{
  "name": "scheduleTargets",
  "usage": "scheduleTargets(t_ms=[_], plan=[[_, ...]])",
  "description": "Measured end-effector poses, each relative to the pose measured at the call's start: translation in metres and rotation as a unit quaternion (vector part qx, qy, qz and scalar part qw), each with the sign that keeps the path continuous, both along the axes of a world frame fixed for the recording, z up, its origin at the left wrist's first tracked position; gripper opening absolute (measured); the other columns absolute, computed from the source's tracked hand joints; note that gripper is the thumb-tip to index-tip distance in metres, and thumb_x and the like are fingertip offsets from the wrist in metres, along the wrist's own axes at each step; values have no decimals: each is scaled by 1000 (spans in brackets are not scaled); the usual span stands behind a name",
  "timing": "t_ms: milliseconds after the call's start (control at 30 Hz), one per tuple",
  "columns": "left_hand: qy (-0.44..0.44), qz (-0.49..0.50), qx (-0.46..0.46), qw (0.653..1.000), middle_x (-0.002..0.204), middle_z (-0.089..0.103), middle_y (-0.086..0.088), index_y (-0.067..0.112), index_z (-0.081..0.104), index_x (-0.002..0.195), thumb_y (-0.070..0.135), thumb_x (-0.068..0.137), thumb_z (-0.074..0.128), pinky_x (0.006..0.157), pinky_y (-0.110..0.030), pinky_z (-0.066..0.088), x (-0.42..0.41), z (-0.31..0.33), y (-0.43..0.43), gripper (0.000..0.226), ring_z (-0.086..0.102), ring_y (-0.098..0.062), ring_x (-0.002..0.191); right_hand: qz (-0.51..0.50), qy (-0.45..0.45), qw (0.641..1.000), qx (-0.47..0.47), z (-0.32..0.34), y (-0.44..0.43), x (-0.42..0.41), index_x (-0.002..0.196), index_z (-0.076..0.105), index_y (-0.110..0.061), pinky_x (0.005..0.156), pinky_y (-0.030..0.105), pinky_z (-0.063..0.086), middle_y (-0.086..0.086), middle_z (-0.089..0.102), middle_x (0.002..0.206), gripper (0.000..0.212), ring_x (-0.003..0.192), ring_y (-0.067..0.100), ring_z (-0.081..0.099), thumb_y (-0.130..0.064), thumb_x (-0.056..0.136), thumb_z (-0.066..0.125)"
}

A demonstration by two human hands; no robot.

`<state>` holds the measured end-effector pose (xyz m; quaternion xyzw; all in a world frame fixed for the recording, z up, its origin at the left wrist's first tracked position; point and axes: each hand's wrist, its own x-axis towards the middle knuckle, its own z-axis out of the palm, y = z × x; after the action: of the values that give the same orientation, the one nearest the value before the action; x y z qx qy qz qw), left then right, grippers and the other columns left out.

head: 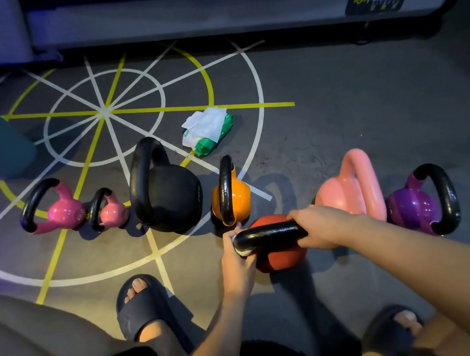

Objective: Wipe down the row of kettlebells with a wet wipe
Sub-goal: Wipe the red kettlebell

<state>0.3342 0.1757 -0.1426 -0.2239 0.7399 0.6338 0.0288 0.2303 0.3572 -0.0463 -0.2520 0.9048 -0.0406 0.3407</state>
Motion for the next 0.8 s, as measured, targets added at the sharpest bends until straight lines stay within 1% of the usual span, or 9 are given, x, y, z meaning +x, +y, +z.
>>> scheduleTargets(t_ms=[133,267,400,433,500,567,633,700,800], plan=[[-1,22,20,1000,129,54,21,24,52,113,6,87,77,99,0,33,-3,1,4,40,42,-12,141,-10,0,1000,5,0,1,0,114,57,-18,76,36,54,6,66,101,33,90,26,65,-27,83,62],[-19,35,-49,998,137,59,9,33,53,114,14,88,78,113,-25,39,-3,20,7,41,53,-7,130,-8,1,1000,14,3,-1,1,114,58,-17,80,37,54,8,66,105,34,95,29,65,-28,82,62],[50,-3,-191,980,130,59,7,28,55,125,15,82,82,111,-15,37,-3,36,16,52,48,3,124,-4,-4,1000,27,5,-2,0,110,59,-15,76,36,54,10,66,105,32,93,30,65,-29,82,63],[67,-38,-242,967,129,59,6,24,57,128,14,81,82,111,-16,36,-4,38,18,54,45,2,127,-3,-3,1000,28,5,-3,0,110,60,-14,76,36,54,10,66,105,32,92,31,65,-28,82,63],[77,-103,-319,939,129,60,4,21,55,134,19,81,82,111,-29,41,-8,45,22,60,44,-12,134,-2,-9,999,34,5,-3,0,112,59,-14,74,35,53,10,66,105,31,92,31,65,-25,83,62],[89,-184,-414,887,116,65,-1,18,53,134,26,76,85,98,-34,49,-20,54,29,67,57,-21,117,-3,-11,999,44,5,-4,2,113,58,-12,72,34,51,11,66,106,28,92,31,66,-18,85,59],[87,-273,-504,815,106,69,-4,14,51,131,29,79,83,87,-35,51,-35,63,39,63,66,-25,103,-6,-7,999,48,4,-4,3,113,59,-12,70,34,51,12,67,107,28,92,31,66,-13,85,57],[50,-351,-520,777,109,70,-6,14,47,128,31,89,72,81,-39,50,-53,73,39,50,67,-28,103,-10,-9,999,43,6,-4,3,116,57,-11,69,34,49,12,66,109,31,95,32,65,-14,85,58],[-15,-435,-455,777,99,69,-2,18,52,110,49,88,67,75,-40,54,-69,77,14,41,67,-28,93,-23,-17,999,25,7,2,4,124,52,-14,76,35,51,10,64,118,41,103,32,64,-24,85,63]])
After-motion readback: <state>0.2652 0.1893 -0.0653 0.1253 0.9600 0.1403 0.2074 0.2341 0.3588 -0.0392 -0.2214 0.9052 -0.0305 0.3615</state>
